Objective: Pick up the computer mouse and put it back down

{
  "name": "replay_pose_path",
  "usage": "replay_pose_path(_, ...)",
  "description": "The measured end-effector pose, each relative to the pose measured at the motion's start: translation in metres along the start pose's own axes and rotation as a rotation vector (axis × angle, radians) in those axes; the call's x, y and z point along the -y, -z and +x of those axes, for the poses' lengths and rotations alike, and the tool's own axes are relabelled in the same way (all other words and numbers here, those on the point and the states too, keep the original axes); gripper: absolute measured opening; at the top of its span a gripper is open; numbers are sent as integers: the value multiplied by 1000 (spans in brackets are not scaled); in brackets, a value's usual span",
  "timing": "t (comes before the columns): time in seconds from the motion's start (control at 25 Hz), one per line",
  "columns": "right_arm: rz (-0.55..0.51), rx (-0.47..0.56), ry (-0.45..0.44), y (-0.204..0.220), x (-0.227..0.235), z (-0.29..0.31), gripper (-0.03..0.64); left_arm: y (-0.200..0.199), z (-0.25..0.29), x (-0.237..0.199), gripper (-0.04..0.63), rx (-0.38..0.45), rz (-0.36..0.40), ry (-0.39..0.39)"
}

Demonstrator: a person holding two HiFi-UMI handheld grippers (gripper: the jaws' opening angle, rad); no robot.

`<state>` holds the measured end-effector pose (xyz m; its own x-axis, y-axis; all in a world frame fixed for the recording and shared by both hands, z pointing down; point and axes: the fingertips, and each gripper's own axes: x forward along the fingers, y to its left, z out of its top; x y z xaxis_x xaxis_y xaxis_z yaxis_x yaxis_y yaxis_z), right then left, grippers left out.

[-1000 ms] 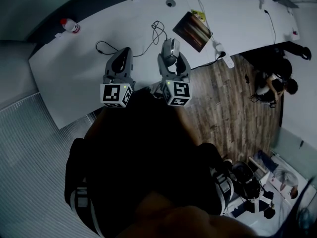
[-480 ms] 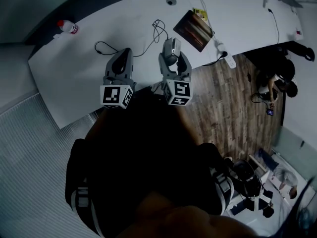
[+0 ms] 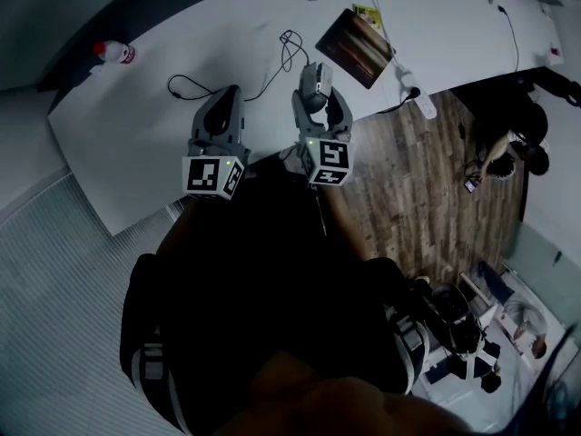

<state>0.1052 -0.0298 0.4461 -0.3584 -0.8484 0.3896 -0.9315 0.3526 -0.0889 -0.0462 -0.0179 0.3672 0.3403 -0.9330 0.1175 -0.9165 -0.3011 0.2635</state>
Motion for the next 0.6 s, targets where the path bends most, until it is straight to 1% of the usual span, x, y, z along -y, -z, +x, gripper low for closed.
replay_pose_path(0.6,31,-78,6,30,26,34,281,9,35,2,6,-31,-2,5)
